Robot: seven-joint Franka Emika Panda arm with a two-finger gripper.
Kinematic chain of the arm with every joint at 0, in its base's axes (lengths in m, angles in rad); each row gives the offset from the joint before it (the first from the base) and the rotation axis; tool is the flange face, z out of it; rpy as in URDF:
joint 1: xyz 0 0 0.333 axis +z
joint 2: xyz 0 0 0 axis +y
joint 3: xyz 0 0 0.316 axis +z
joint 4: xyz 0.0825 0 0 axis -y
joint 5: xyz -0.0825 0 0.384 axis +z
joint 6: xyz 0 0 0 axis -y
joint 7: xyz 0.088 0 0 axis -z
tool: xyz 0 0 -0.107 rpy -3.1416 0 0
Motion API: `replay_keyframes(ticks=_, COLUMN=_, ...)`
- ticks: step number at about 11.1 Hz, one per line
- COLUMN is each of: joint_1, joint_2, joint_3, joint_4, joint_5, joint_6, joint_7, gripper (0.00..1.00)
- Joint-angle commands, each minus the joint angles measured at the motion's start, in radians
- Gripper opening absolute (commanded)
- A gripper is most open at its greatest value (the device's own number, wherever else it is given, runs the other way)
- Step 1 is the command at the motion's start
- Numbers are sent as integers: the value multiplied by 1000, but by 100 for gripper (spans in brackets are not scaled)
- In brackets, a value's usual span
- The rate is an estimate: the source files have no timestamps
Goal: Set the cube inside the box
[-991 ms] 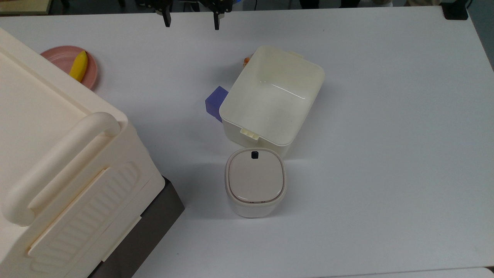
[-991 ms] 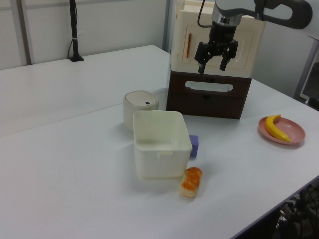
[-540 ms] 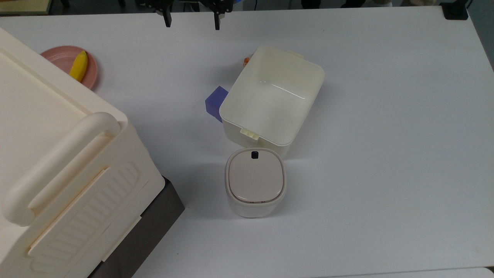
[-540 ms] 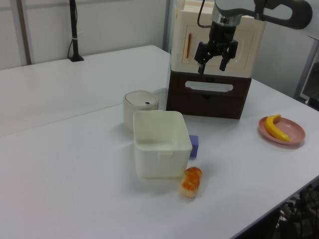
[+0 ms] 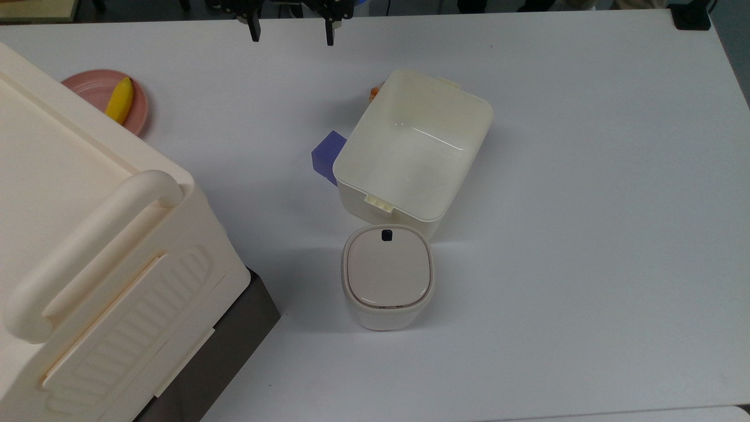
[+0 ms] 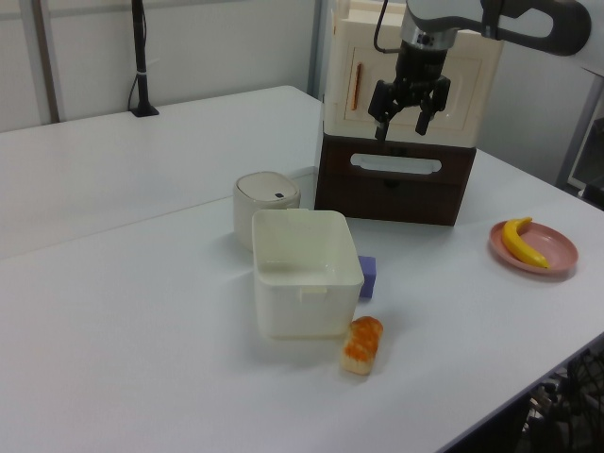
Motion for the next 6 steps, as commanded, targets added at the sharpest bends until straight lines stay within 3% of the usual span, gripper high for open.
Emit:
replay_keyframes(ticks=1, joint_1=-16, joint_2=-87, joint_3=12, joint_4=-130, joint_5=16, joint_6=41, joint_7=-200, gripper=100)
replay_keyframes(ticks=3, joint_1=-19, joint_2=-150, joint_3=12, joint_4=-253, joint_5=16, joint_6=99, joint_7=-468, gripper=100)
replay_keyframes(ticks=6, joint_1=-25, joint_2=-139, joint_3=12, joint_4=-322, joint_5=0, joint_6=101, joint_7=-904, gripper=100)
